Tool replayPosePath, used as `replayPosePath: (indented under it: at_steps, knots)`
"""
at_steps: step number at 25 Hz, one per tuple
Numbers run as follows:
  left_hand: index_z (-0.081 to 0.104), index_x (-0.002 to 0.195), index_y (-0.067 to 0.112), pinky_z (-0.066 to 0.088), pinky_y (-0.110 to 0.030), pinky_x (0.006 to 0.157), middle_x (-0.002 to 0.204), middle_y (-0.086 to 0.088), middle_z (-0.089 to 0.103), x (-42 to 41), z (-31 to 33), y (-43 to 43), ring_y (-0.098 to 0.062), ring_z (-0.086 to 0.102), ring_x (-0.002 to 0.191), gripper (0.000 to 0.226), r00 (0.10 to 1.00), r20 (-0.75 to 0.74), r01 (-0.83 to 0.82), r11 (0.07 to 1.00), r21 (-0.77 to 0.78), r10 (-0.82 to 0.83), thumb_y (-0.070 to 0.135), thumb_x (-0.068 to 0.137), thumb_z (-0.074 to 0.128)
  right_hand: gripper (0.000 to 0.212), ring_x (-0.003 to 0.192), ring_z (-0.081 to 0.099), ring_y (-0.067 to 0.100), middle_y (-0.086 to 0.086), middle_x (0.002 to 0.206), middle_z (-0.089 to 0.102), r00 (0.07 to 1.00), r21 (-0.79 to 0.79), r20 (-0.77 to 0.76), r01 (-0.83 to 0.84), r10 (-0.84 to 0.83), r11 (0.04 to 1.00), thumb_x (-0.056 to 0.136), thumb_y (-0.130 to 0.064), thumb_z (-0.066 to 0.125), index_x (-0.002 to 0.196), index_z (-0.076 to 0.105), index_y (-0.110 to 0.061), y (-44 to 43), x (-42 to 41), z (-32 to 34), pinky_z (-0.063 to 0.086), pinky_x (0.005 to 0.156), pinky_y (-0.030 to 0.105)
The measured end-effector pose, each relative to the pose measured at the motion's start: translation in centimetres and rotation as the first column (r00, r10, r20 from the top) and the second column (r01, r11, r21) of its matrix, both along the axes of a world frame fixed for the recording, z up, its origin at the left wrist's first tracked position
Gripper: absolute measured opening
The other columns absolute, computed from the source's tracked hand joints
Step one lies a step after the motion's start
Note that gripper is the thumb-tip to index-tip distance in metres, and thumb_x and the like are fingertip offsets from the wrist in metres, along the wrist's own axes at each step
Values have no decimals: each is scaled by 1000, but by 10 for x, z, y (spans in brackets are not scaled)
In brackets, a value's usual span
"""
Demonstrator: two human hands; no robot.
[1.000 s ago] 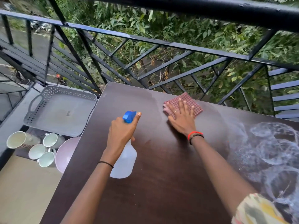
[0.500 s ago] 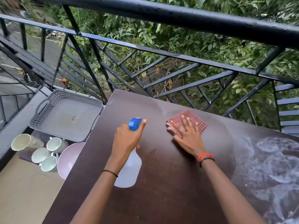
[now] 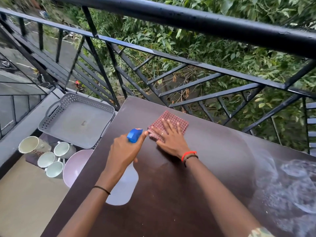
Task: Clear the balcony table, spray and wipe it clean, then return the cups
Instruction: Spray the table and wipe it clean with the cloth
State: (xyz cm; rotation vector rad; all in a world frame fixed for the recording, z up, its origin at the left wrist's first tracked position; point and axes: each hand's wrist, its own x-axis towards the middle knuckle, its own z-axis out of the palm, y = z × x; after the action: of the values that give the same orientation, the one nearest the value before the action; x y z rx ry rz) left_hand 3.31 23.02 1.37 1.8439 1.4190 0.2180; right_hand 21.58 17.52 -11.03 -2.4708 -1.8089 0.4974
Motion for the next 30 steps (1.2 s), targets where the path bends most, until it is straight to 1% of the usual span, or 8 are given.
replayPosePath:
  at_steps: [5,9,12,16,20,23,27,30]
  knots:
    - [71,96,23,55,-36,83,64,-10,72,6,-4,-1,-20,70,59,47,1000,11,-20,1000,0,20,65,87,51,62,147,-5,21,-3,159,-4,999,27,32,-13,12,1000,82,-51,23,141,3,-54,-106,5,-2,-14,115,44]
    - [71,100,26,55,-36,83,65,-11,72,6,-5,-5,-20,70,61,43,999,43,-6,1000,7,5,63,89,52,68,147,-8,20,-5,157,-12,972,-52,89,223,-218,973,77,-60,14,142,2,-49,-142,56,4,-13,116,45]
    - [71,106,28,57,-39,83,66,-12,72,1,-4,-8,-21,70,59,42,998,67,-7,1000,14,6,62,89,54,60,147,-6,23,3,160,-4,942,-40,76,330,-327,943,89,-53,28,146,12,-46,-111,55,3,-8,117,51]
    - [71,82,9,57,-39,79,66,-12,73,-13,-7,-13,-22,71,61,58,993,72,-98,995,8,97,66,83,58,62,147,-2,28,4,160,1,990,20,16,139,-139,990,83,-54,23,144,17,-49,-77,-30,-3,-9,115,54]
    - [70,85,7,56,-44,82,73,-11,74,-34,-9,-18,-28,72,72,68,985,87,-152,988,15,150,73,75,56,64,147,5,29,6,160,7,991,66,-89,-95,101,993,79,-46,37,143,29,-44,-111,-150,-5,-6,115,56]
    - [69,87,9,56,-43,84,70,-10,74,-46,-7,-24,-29,71,69,63,984,86,-158,987,8,157,71,79,56,72,146,12,27,5,159,14,971,100,-85,-217,225,971,73,-44,48,142,30,-46,-181,-210,-5,4,112,54]
    - [68,84,8,57,-43,83,67,-9,74,-60,-4,-34,-29,70,62,64,981,102,-164,986,-6,163,70,80,56,83,144,23,21,1,157,23,984,87,-31,-173,176,981,65,-48,54,143,25,-50,-268,-198,3,16,110,51]
    - [68,86,1,57,-42,82,65,-10,73,-67,-3,-40,-28,70,62,69,983,91,-160,987,-11,161,69,82,56,80,144,18,21,4,156,25,994,28,91,-56,53,998,69,-46,53,144,27,-48,-285,-146,3,10,114,50]
